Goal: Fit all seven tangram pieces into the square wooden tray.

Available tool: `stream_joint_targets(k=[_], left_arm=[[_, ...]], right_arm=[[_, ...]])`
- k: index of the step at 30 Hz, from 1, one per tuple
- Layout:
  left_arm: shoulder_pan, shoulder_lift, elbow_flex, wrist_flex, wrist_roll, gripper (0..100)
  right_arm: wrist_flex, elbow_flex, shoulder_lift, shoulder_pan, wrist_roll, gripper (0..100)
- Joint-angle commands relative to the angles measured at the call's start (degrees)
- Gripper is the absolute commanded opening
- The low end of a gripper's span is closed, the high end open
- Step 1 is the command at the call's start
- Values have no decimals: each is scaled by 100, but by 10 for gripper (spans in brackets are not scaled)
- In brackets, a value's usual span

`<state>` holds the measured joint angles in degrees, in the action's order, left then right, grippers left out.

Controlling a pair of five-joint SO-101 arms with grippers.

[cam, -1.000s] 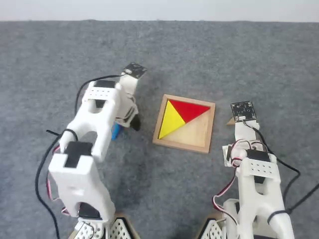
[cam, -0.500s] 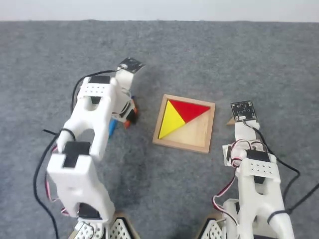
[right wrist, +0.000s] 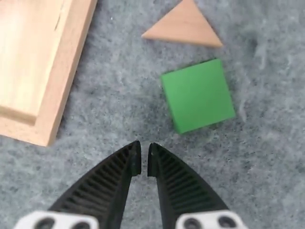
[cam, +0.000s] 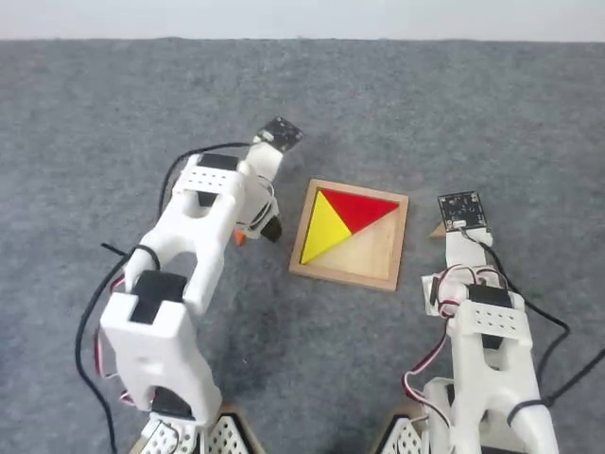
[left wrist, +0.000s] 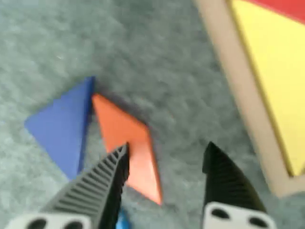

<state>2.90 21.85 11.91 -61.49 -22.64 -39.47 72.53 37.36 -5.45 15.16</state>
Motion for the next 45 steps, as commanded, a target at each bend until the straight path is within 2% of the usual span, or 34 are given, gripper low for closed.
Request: stream_joint_targets(k=[1,7,12,16,19,25,29,33,35,41,45], left_arm=[[-273,360,-629,-273,-53,239],[-589,615,-919,-571,-290,211],[-571,624,-927,-571,-299,201],[-440,624,-927,-624,-378,108],[-255,615,-919,-958,-589,48],[308,-62,-787,-1723,-1222,36],[527,-932,-338,-2163,-1354,56],[404,-1741,84,-2136,-1327,208],[387,-1943,330,-2101,-1345,248],[387,-1855,1393,-1037,-1354,235],[651,-1837,1912,-580,-1354,235]], right_arm=[[110,-35,-40,-31,-18,44],[110,-35,-40,-31,-18,44],[110,-35,-40,-31,-18,44],[110,-35,-40,-31,-18,44],[110,-35,-40,-31,-18,44],[119,-35,-40,-31,-18,44],[119,-35,-40,-31,-18,44],[119,-35,-40,-22,-18,44],[119,-35,-40,-22,-18,44],[119,-35,-48,-22,-18,43],[119,-35,-48,-22,-18,43]])
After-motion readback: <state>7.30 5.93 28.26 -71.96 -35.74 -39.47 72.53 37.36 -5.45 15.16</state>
